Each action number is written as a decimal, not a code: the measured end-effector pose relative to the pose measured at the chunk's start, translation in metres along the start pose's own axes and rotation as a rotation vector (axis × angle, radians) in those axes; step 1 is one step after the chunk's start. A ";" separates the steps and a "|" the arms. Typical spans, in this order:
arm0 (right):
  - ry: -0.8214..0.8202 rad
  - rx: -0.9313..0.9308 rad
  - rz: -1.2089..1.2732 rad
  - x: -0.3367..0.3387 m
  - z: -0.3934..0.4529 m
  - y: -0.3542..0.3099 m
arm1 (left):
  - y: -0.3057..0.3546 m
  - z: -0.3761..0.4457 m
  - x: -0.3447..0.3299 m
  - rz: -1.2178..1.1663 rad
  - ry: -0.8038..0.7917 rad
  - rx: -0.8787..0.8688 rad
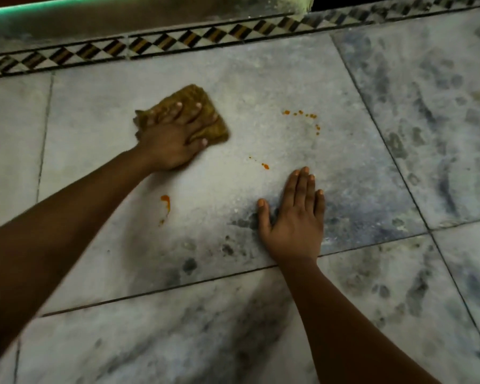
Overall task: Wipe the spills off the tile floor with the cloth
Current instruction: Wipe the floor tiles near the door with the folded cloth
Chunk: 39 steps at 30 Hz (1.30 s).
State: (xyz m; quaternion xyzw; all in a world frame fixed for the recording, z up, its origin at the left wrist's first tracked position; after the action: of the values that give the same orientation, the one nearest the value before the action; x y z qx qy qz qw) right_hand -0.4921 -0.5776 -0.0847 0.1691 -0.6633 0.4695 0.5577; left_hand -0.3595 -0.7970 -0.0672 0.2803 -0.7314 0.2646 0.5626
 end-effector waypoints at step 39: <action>-0.073 0.084 -0.007 0.026 0.015 0.060 | 0.097 0.016 0.015 -0.071 -0.058 0.182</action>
State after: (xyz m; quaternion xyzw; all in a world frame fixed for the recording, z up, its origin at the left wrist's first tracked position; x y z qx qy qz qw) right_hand -0.5542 -0.5512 -0.0862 0.2116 -0.6622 0.4887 0.5272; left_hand -0.4415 -0.7417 -0.0633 0.3634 -0.7098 0.3019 0.5225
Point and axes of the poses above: each hand's wrist, its own z-axis towards the middle knuckle, its own x-axis out of the back of the hand, y = z × x, the point moved 7 cm from there along z, towards the middle knuckle, and after that the axes turned 10 degrees about z, right-handed, at the moved point
